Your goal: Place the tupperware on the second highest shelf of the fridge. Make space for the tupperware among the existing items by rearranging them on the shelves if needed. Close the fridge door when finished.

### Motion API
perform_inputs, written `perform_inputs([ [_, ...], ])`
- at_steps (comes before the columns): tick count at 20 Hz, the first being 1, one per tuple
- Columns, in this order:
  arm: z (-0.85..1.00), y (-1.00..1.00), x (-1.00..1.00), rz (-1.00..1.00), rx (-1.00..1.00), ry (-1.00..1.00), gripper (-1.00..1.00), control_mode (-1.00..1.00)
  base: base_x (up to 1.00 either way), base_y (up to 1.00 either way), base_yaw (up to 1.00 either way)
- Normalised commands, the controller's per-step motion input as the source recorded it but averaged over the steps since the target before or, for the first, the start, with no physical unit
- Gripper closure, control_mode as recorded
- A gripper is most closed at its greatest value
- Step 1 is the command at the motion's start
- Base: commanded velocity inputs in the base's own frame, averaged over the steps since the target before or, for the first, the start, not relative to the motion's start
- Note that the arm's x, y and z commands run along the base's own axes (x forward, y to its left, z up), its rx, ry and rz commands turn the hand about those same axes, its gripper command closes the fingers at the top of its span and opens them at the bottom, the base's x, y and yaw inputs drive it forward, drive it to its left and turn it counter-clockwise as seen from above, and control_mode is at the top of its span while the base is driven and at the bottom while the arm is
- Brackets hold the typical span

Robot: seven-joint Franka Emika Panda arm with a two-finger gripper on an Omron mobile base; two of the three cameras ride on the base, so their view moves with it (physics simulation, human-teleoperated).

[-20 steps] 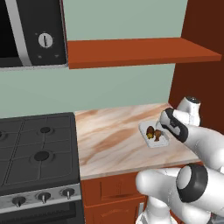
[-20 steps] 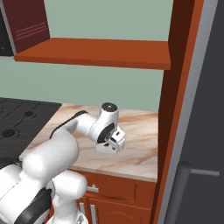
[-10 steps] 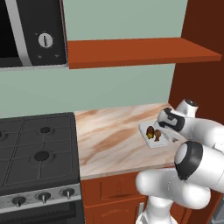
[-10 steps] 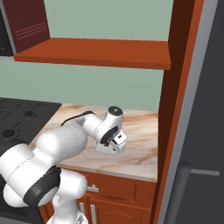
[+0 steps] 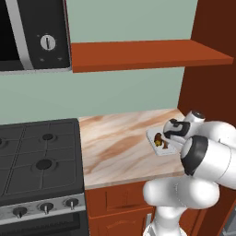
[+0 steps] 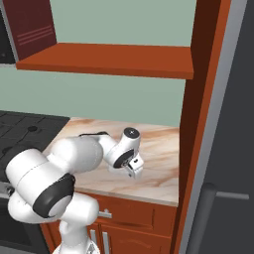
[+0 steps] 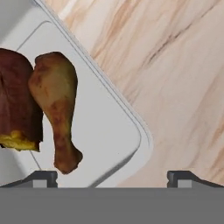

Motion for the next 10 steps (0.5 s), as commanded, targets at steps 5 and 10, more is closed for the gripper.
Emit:
perform_inputs([
  [5,-0.29,0.0,0.08,-0.05,0.0,0.0,-1.0,-1.0,0.0,0.0,0.0],
  [10,-0.2,0.08,0.15,-0.05,0.0,0.0,-1.0,-1.0,0.0,0.0,0.0],
])
